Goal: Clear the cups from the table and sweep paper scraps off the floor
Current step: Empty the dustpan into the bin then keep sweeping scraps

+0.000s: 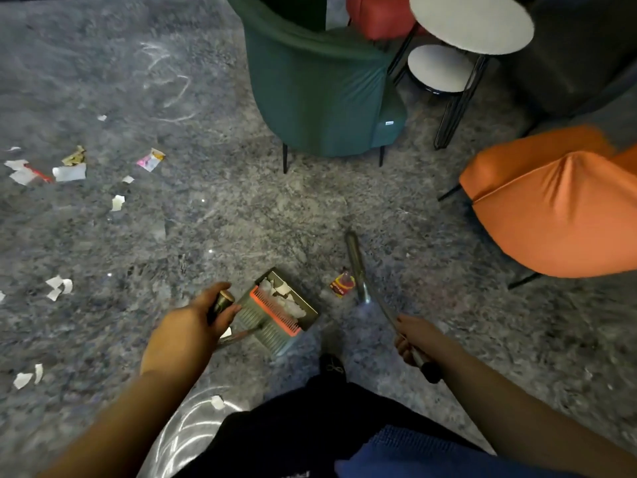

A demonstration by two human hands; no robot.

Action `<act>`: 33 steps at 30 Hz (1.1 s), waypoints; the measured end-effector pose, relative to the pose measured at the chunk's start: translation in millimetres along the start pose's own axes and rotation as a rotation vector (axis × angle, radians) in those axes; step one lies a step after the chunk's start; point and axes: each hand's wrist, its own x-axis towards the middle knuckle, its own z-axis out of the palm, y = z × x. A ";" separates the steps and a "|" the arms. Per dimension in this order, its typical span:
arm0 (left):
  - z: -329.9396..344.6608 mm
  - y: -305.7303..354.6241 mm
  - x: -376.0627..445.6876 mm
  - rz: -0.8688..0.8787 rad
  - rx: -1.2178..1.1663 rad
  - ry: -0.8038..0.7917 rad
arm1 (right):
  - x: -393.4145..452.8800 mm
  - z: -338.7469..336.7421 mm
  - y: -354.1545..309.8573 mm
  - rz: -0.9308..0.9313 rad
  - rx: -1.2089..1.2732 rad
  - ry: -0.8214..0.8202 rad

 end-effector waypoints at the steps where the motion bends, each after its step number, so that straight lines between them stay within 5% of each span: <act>1: 1.3 4.3 3.0 -0.026 0.001 0.015 | 8.9 -6.0 -9.9 -0.001 -0.023 0.002; 13: 2.6 33.9 -15.0 -0.273 -0.053 0.187 | 81.3 -17.7 -80.9 0.219 -0.143 -0.121; 28: -25.6 -26.5 -146.0 -0.591 -0.062 0.417 | 54.8 124.5 -31.2 0.085 -0.461 -0.165; 33: -43.9 -60.6 -205.9 -0.715 -0.078 0.424 | 14.9 191.4 14.5 0.166 -0.514 -0.244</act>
